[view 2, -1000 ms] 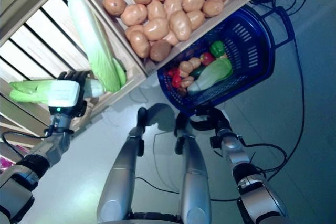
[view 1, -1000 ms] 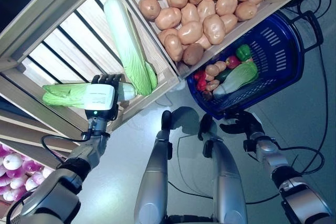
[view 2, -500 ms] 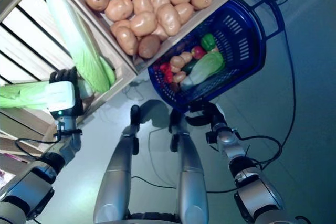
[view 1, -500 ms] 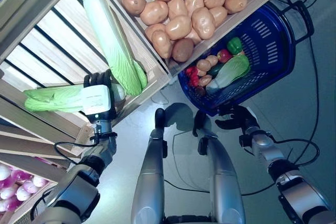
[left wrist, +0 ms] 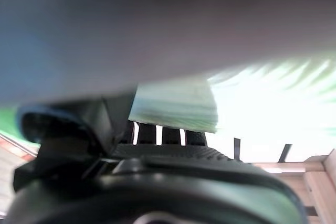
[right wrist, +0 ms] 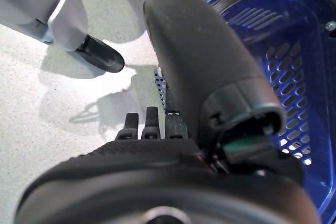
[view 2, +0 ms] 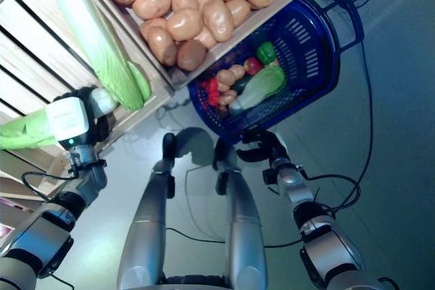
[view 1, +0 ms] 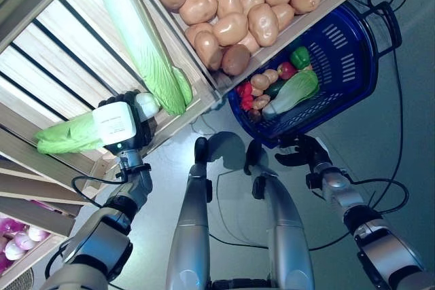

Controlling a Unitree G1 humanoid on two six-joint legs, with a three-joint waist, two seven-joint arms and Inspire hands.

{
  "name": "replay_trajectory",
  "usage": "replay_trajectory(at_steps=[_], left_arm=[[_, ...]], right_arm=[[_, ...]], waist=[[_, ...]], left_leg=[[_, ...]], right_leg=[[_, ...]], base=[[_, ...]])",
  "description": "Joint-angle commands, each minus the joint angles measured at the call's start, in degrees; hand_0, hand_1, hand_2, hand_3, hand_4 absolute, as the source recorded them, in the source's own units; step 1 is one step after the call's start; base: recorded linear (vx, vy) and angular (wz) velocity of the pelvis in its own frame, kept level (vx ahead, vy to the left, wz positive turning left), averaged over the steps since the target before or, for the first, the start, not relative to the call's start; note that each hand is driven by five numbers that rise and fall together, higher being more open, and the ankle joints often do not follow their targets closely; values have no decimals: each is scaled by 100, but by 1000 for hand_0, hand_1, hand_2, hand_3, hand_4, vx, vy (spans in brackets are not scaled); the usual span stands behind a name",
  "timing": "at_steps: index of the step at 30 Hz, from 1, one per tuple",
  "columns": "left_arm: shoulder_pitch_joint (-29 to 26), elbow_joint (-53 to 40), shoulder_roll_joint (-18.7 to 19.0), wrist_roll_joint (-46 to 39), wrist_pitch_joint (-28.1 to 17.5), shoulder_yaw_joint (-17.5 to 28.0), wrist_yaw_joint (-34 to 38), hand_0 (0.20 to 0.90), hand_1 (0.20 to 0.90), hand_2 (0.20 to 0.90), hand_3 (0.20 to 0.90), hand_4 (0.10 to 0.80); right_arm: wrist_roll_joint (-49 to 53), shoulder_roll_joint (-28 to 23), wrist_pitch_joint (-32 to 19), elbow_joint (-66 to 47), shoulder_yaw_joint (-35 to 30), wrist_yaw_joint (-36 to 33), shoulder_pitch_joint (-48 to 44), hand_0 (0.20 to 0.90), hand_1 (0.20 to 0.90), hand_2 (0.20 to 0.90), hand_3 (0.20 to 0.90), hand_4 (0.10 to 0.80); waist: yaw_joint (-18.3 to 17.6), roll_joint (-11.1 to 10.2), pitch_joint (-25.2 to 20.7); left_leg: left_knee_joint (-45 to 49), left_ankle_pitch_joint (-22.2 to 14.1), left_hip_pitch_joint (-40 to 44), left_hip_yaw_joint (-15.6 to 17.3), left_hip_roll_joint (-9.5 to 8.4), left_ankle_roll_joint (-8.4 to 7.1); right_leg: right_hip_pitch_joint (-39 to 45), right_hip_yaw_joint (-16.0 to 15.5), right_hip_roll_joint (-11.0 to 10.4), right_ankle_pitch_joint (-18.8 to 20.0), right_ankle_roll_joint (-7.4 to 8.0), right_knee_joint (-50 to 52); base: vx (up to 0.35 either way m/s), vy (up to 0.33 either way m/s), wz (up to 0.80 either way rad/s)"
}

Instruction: Put vegetables into the basket

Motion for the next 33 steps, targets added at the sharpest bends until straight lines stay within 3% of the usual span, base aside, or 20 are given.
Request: replay_trajectory(at_steps=[1, 9, 17, 23, 30, 33], left_arm=[[-393, 307, 219, -246, -7, 489, 247, 300, 300, 300, 300, 400], [-147, -4, 237, -119, -454, 469, 403, 300, 300, 300, 300, 400], [1237, -1405, -135, 406, -909, 757, 565, 300, 300, 300, 300, 400], [2436, -2635, -187, 606, -1216, 963, 76, 300, 300, 300, 300, 400], [3338, -3830, 11, 358, -1484, 1367, -733, 300, 300, 300, 300, 400], [3709, -4532, 30, 82, -1923, 1639, -1452, 300, 300, 300, 300, 400]], right_arm=[[196, -151, -139, -219, 165, -213, 324, 900, 900, 900, 900, 800], [206, -82, -171, -357, 132, -313, 483, 900, 900, 900, 900, 800], [40, -62, -342, -763, -361, -290, 1388, 900, 900, 900, 900, 800], [-94, -52, -533, -1496, -784, -174, 2355, 900, 900, 900, 900, 800], [-183, 59, -514, -2464, -1112, 59, 3086, 900, 900, 900, 900, 800], [-210, 129, -528, -3095, -1393, 186, 3492, 900, 900, 900, 900, 800]], waist=[[-15, -46, -24], [16, -25, -24], [235, 192, -74], [322, 407, -618], [297, 498, -1139], [268, 504, -1481]], left_leg=[[78, 358, -430, -62, -80, -75], [-145, 329, 17, -64, -127, -90], [-954, 438, 1384, -72, -264, -122], [-1748, 520, 2265, -54, -217, -110], [-2486, 597, 3137, -59, -149, -107], [-2742, 609, 3522, -88, -145, -77]], right_leg=[[245, 5, 19, 128, 112, -121], [698, -31, 25, 118, 143, -387], [2152, -296, -233, 293, 340, -1253], [3007, -485, -403, 413, 459, -1896], [3871, -591, -505, 579, 616, -2508], [4263, -619, -505, 646, 661, -2779]], base=[[0, 0, 0], [4, -1, 0], [75, 9, 0], [165, 21, 3], [159, 4, 9], [177, -2, 14]])
